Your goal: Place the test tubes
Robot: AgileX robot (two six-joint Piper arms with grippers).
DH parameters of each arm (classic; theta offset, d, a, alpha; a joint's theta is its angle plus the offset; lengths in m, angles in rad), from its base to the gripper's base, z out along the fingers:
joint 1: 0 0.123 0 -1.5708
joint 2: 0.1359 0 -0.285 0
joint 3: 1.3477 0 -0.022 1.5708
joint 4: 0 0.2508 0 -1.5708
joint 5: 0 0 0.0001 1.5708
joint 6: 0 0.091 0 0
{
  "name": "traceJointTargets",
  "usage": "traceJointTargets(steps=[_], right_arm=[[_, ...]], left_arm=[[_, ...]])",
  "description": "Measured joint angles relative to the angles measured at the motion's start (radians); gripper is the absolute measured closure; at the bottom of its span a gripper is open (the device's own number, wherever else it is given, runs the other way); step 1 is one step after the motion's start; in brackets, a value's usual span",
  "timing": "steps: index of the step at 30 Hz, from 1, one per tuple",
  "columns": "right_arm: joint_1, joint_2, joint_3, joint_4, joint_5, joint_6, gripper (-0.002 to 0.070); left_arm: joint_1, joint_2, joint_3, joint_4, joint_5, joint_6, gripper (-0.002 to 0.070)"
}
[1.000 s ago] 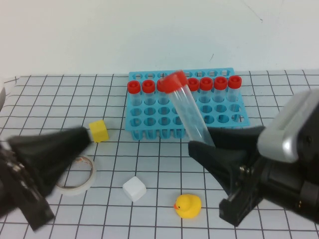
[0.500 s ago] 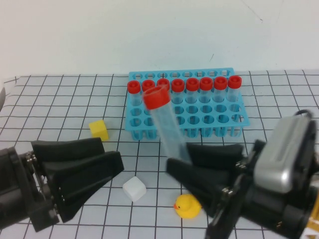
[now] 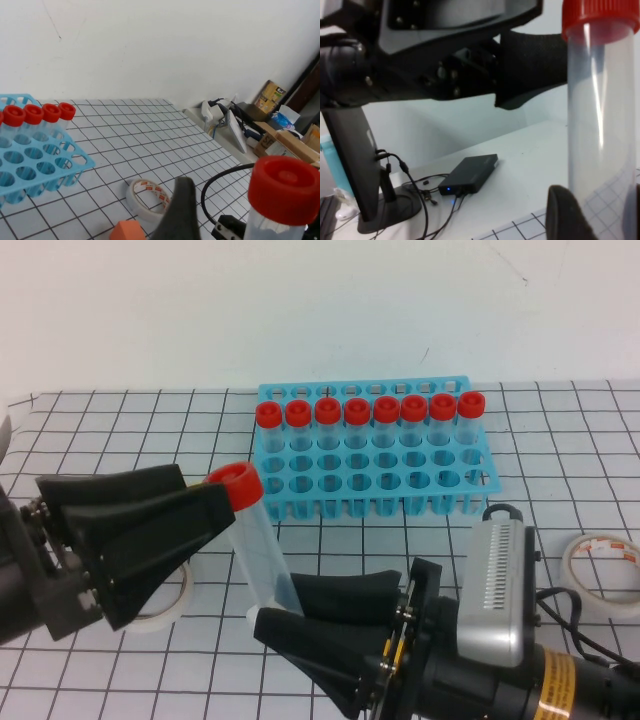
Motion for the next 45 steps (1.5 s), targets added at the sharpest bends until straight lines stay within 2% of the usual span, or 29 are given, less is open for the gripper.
traceJointTargets(steps=[11,21,28,38,41,43,45], right_arm=[[0.000,0.000,-0.004,-0.013,-0.020,0.009,0.0441],[0.000,0.000,-0.066,-0.100,0.031,0.048,0.0441],[0.000,0.002,-0.068,-0.127,0.070,0.052,0.0441],[0.000,0.002,-0.115,-0.133,0.082,0.052,0.0442],[0.000,0.003,-0.122,-0.135,0.094,0.054,0.0442],[0.000,0.003,-0.124,-0.135,0.103,0.056,0.0441],[0.000,0.004,-0.129,-0.133,0.107,0.056,0.0442]], left_arm=[[0.000,0.009,-0.004,0.000,-0.015,-0.015,0.0090],[0.000,0.009,-0.006,0.000,0.007,-0.048,0.0095],[0.000,0.009,-0.006,0.000,-0.015,-0.058,0.0186],[0.000,0.009,-0.006,-0.006,-0.001,-0.060,0.0227],[0.000,0.009,-0.006,-0.008,0.003,-0.060,0.0325],[0.000,0.009,-0.006,-0.008,0.003,-0.060,0.0431],[0.000,0.009,-0.006,-0.008,0.001,-0.060,0.0424]])
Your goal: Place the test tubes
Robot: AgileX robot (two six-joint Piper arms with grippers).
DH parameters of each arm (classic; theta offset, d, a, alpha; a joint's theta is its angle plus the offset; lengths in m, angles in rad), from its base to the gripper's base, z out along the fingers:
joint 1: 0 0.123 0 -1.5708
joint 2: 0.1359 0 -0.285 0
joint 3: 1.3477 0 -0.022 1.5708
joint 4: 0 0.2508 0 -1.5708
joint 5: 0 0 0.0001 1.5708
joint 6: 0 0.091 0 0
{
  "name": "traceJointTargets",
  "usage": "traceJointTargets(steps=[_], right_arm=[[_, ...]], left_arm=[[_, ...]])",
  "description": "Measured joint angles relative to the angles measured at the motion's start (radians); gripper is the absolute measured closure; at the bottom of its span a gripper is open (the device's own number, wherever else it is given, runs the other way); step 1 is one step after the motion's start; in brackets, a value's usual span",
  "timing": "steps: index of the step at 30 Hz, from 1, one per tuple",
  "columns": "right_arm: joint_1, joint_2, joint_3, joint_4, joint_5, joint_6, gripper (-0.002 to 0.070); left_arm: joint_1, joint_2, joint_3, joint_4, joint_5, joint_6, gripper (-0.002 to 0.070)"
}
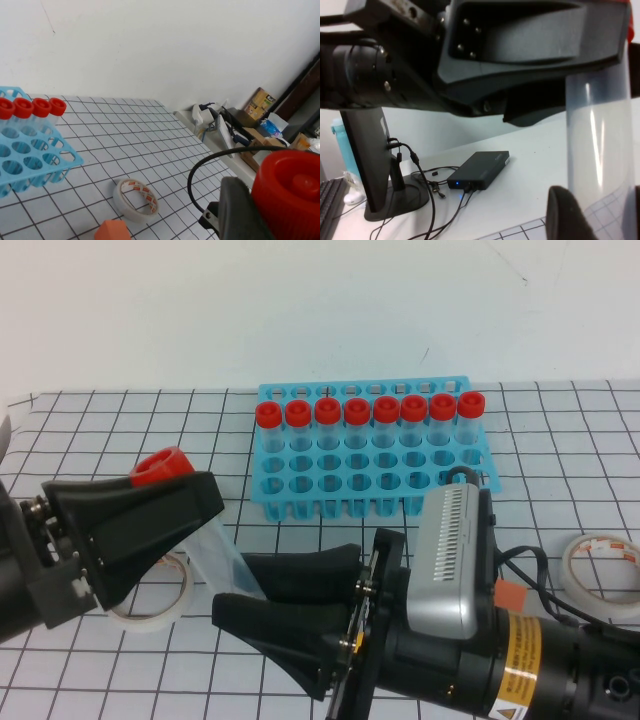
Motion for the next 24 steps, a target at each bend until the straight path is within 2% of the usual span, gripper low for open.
traceJointTargets(steps=[8,10,14,19,24], right_arm=[[0.000,0.002,0.000,0.004,0.000,0.000,0.0432],[0.000,0.002,0.000,0.000,0.000,0.000,0.0375],[0.000,0.002,0.000,-0.002,-0.016,-0.002,0.0199],[0.000,-0.024,0.000,-0.017,0.007,-0.003,0.0156],[0.000,-0.143,0.000,-0.044,0.223,-0.046,0.0151]], left_arm=[[0.000,0.000,-0.002,0.000,0.000,0.008,0.0424],[0.000,0.000,-0.002,0.000,0.000,0.008,0.0425],[0.000,0.000,-0.002,0.002,0.004,0.030,0.0425],[0.000,0.000,-0.014,0.006,0.005,0.052,0.0425],[0.000,0.000,-0.085,0.010,-0.001,0.102,0.0425]])
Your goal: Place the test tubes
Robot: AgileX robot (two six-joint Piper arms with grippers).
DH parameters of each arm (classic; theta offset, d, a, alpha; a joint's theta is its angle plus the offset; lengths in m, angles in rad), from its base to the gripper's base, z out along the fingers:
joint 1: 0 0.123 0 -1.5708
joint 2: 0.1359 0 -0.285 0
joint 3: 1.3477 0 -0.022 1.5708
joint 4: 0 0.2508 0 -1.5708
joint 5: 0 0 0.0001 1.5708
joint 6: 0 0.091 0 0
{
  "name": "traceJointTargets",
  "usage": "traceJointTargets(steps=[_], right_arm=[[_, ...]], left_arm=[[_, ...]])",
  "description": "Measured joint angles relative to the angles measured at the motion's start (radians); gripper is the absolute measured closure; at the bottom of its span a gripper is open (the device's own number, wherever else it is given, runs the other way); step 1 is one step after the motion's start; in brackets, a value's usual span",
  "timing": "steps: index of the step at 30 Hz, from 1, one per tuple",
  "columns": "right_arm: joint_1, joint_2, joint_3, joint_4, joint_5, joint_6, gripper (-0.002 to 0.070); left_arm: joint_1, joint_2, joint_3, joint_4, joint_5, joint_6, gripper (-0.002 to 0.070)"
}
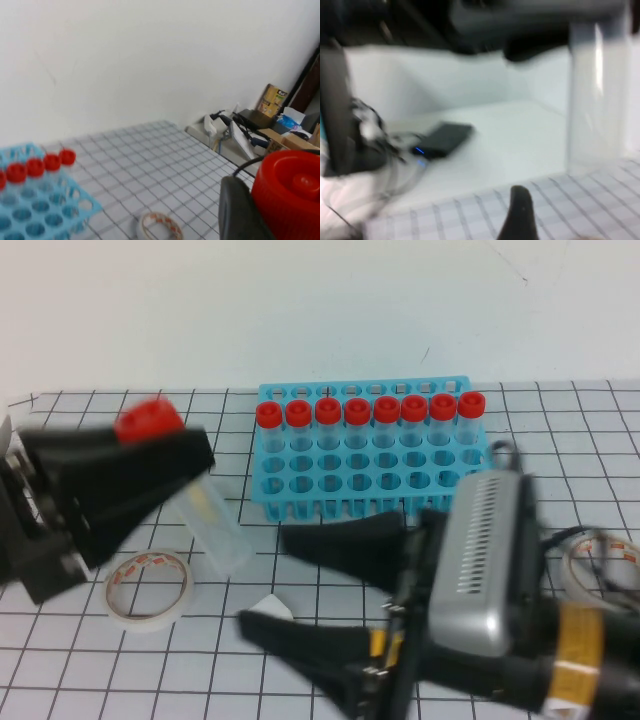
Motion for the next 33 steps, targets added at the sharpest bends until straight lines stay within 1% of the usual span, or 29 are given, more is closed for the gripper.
traceJointTargets(steps=[4,6,7,10,12,13,14,16,17,19,23,26,29,33], right_arm=[[0.000,-0.155,0.000,-0.030,0.296,-0.028,0.0155],[0.000,-0.243,0.000,-0.080,0.443,-0.010,0.0180],[0.000,-0.296,0.000,-0.117,0.526,0.021,0.0204],[0.000,-0.463,0.000,-0.217,0.772,0.160,0.0324],[0.000,-0.562,0.000,-0.232,0.900,0.206,0.0425],[0.000,-0.614,0.000,-0.234,0.993,0.214,0.0486],[0.000,-0.662,0.000,-0.231,1.068,0.209,0.0549],[0.000,-0.739,0.000,-0.203,1.191,0.154,0.0619],[0.000,-0.772,0.000,-0.176,1.255,0.096,0.0639],[0.000,-0.813,0.000,-0.104,1.363,-0.044,0.0661],[0.000,-0.841,0.000,0.124,1.586,-0.411,0.0674],[0.000,-0.843,0.000,0.311,1.771,-0.589,0.0676],[0.000,-0.846,0.004,0.406,1.890,-0.646,0.0677],[0.000,-0.857,0.047,0.413,1.934,-0.616,0.0678]], left_arm=[[0.000,0.000,-0.070,0.000,0.000,0.066,0.0425],[0.000,0.000,-0.088,-0.002,0.000,0.107,0.0425],[0.000,0.000,-0.090,-0.002,-0.004,0.119,0.0425],[0.000,0.000,-0.090,-0.002,-0.040,0.137,0.0425],[0.000,0.000,-0.090,0.000,-0.075,0.143,0.0425],[0.000,0.000,-0.090,0.008,-0.102,0.148,0.0425],[0.000,0.000,-0.090,0.012,-0.125,0.153,0.0425],[0.000,0.000,-0.090,0.015,-0.164,0.167,0.0425],[0.000,0.000,-0.090,0.015,-0.186,0.172,0.0425],[0.000,0.000,-0.090,0.015,-0.217,0.176,0.0425],[0.000,0.000,-0.090,0.015,-0.260,0.198,0.0425],[0.000,0.001,-0.090,0.034,-0.272,0.215,0.0425],[0.000,0.009,-0.090,0.062,-0.272,0.247,0.0425],[0.000,0.028,-0.090,0.062,-0.272,0.287,0.0425]])
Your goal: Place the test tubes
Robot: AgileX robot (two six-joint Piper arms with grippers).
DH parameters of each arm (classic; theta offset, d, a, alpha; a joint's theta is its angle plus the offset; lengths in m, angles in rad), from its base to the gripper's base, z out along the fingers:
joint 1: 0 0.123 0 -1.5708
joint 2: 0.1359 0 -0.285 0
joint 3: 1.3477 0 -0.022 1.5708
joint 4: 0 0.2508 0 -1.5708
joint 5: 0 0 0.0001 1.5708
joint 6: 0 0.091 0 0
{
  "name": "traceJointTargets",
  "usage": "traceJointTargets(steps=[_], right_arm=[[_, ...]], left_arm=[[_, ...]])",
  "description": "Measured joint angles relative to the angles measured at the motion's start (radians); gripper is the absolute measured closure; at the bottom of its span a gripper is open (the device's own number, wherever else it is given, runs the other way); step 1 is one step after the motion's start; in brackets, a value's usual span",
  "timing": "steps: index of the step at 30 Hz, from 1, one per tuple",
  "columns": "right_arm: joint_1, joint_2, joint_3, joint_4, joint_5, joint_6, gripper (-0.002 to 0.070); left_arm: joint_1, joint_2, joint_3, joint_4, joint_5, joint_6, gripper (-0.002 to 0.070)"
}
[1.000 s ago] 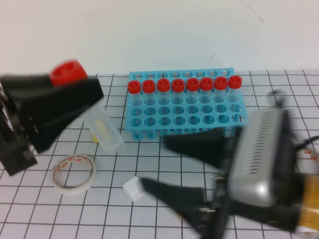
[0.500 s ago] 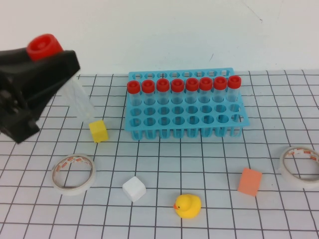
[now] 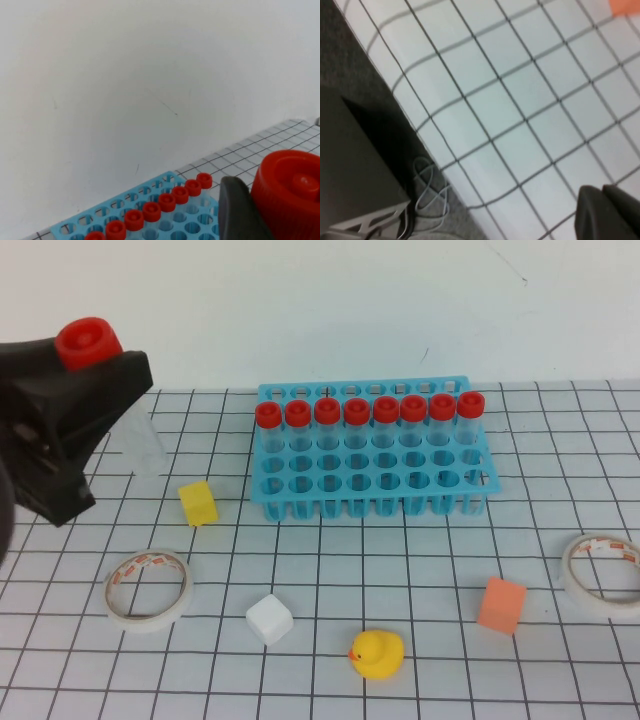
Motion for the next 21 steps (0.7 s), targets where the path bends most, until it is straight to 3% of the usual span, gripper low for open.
traceJointTargets(steps=[11,16,21], right_arm=[[0.000,-0.003,0.032,-0.012,0.014,0.080,0.0678],[0.000,-0.002,0.032,-0.114,-0.122,0.333,0.0678],[0.000,-0.002,0.032,-0.147,-0.184,0.410,0.0678]], left_arm=[[0.000,0.032,0.000,-0.063,-0.084,0.119,0.0425],[0.000,0.075,-0.011,-0.077,-0.135,0.196,0.0425],[0.000,0.092,-0.013,-0.081,-0.150,0.204,0.0425]])
